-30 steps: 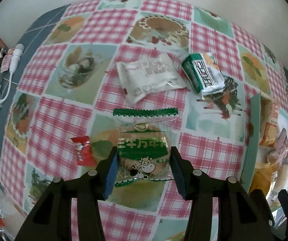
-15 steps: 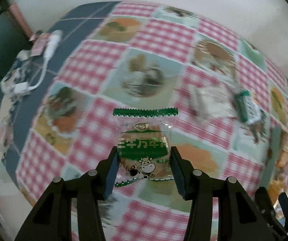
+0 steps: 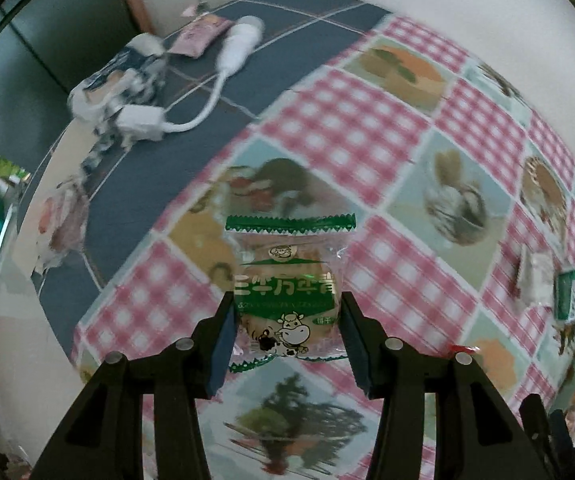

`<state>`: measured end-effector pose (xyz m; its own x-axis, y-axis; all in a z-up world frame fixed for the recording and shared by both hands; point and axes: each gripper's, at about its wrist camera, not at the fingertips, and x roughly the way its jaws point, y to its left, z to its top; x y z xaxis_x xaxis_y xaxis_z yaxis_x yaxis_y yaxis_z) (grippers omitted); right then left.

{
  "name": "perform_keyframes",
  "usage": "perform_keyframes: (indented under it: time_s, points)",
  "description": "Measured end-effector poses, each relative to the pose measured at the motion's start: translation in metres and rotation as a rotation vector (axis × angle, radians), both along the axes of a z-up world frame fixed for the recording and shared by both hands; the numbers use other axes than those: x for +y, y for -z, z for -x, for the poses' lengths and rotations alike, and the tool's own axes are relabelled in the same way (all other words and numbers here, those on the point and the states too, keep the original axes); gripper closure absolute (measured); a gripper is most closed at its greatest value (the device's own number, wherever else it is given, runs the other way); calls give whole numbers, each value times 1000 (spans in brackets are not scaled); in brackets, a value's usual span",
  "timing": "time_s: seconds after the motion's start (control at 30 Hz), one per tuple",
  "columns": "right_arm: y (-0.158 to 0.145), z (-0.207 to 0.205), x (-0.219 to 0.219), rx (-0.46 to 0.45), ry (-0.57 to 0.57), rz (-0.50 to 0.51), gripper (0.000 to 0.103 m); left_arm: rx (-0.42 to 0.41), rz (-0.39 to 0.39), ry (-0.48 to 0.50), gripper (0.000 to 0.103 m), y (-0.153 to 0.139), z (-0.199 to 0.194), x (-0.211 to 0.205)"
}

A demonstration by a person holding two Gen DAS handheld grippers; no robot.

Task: Organize snacks
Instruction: 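Lift the cookie packet with the left tool while the right tool grips the red candy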

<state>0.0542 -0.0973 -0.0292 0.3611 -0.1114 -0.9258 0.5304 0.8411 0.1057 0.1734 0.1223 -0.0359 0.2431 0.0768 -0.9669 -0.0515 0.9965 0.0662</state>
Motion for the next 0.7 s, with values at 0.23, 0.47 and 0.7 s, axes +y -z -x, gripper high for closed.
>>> perform_keyframes:
  time_s: [0.23, 0.47, 0.7]
  points:
    - [8, -27, 34, -19, -94, -37, 17, 26, 12, -38, 52, 11, -4, 18]
    - [18, -47, 66, -2, -185, -40, 42, 26, 32, -40, 52, 13, -7, 23]
    - [32, -59, 81, 25, -230, -39, 61, 31, 43, -43, 52, 15, -8, 25]
